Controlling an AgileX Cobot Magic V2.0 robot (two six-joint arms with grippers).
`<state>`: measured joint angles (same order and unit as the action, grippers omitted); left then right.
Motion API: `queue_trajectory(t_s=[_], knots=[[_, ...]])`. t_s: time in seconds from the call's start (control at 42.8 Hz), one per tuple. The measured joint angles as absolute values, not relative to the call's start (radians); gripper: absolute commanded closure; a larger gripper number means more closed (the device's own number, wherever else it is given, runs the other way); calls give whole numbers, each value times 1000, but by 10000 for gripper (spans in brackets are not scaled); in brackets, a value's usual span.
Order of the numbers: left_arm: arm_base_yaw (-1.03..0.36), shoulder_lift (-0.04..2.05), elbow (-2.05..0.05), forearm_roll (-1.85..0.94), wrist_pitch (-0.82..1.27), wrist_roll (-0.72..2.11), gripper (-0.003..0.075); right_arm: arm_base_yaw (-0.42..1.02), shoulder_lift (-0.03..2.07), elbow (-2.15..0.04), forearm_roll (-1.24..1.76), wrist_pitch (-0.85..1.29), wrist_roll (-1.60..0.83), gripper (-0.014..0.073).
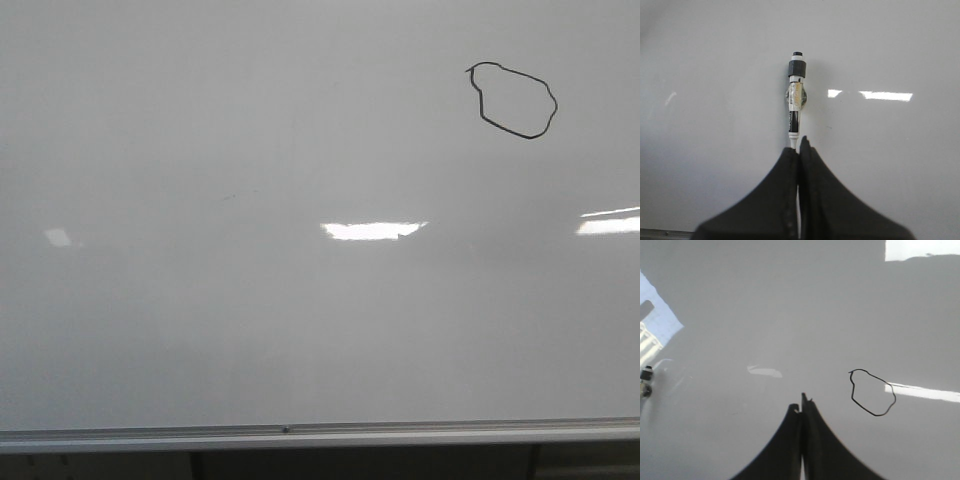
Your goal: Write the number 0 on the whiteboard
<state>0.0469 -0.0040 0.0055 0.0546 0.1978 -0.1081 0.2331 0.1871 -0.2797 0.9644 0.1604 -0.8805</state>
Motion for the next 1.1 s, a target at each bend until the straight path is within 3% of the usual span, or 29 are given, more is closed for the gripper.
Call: queue_trajectory(t_s=[0.257,0.468,0.655,1.099], knots=[[47,-4,5,55,199,-108,740,211,152,-181,485,143,-466,663],[47,-4,5,55,199,-108,740,73,61,-86,147,143,-77,663],[47,-4,5,55,199,-108,740,-6,-4,10,75,143,-16,663],[47,-4,5,55,199,-108,740,-10,-10,28,69,204,-8,663]])
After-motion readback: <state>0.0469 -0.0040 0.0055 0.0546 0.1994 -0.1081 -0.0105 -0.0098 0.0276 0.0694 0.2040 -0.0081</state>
